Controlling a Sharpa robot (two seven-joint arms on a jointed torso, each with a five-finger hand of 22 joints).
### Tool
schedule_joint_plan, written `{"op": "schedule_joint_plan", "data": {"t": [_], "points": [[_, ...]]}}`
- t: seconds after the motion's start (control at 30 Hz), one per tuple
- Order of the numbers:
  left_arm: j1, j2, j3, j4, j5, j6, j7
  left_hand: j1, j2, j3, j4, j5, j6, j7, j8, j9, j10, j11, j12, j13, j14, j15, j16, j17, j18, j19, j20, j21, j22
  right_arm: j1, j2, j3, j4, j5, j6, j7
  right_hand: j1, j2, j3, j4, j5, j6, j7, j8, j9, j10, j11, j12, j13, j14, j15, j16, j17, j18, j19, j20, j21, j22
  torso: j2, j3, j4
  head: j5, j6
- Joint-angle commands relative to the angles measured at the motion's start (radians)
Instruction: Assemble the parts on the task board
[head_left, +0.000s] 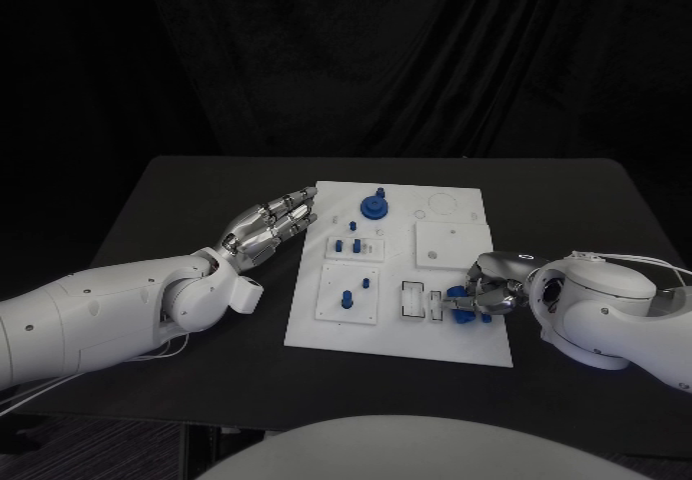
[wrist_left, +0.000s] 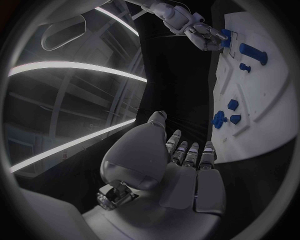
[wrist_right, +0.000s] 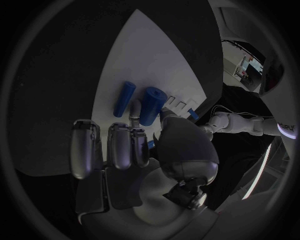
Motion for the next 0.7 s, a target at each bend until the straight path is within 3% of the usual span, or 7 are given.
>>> {"op": "schedule_joint_plan", "data": {"t": [0.03, 0.33, 0.7], "points": [[-0.003, 0.0, 0.001, 0.002, 0.0, 0.018, 0.016, 0.0, 0.007, 0.004, -0.003, 0.003, 0.002, 0.008, 0.004, 0.001, 0.0, 0.008, 0.004, 0.001, 0.0, 0.005, -0.004, -0.001, -0.003, 0.001, 0.007, 0.004, 0.001, -0.007, 0.008, -0.001, -0.01, -0.007, 0.037, -0.031, 0.024, 0.003, 0.003, -0.015, 0.001, -0.004, 0.002, -0.01, -0.005, 0.098, 0.0, 0.002, 0.245, 0.059, -0.005, 0.005, -0.002, -0.014, 0.05, -0.005, 0.0, 0.22, 0.0, -0.0001, -0.0003, 0.0, 0.0], [-0.007, 0.001, 0.001, 0.001, 0.0, 0.02, 0.015, -0.001, 0.008, 0.004, -0.003, 0.003, 0.005, 0.012, 0.006, 0.001, 0.0, 0.009, 0.004, 0.001, 0.0, 0.006, -0.004, -0.001, -0.003, 0.001, 0.007, 0.004, 0.001, -0.012, 0.022, -0.001, -0.023, -0.007, 0.027, -0.01, 0.1, 0.023, 0.026, -0.074, 0.001, 0.013, 0.003, -0.041, -0.018, 0.096, 0.0, 0.0, 0.241, 0.058, -0.005, 0.005, -0.009, -0.013, 0.047, -0.004, 0.0, 0.219, -0.001, 0.0005, 0.0, 0.0, 0.0], [-0.009, 0.0, 0.001, 0.001, 0.0, 0.022, 0.015, -0.002, 0.008, 0.004, -0.003, 0.003, 0.008, 0.014, 0.007, 0.002, 0.0, 0.01, 0.003, 0.001, 0.0, 0.006, -0.004, -0.001, -0.002, 0.001, 0.007, 0.004, 0.001, -0.013, 0.011, -0.001, -0.009, 0.006, -0.058, 0.056, 0.16, 0.051, 0.058, -0.145, 0.001, 0.046, -0.008, -0.059, -0.026, 0.1, -0.009, 0.007, 0.253, 0.06, -0.011, 0.013, 0.003, -0.016, 0.052, -0.009, 0.015, 0.223, 0.0, 0.0002, -0.0006, 0.005, 0.0]]}}
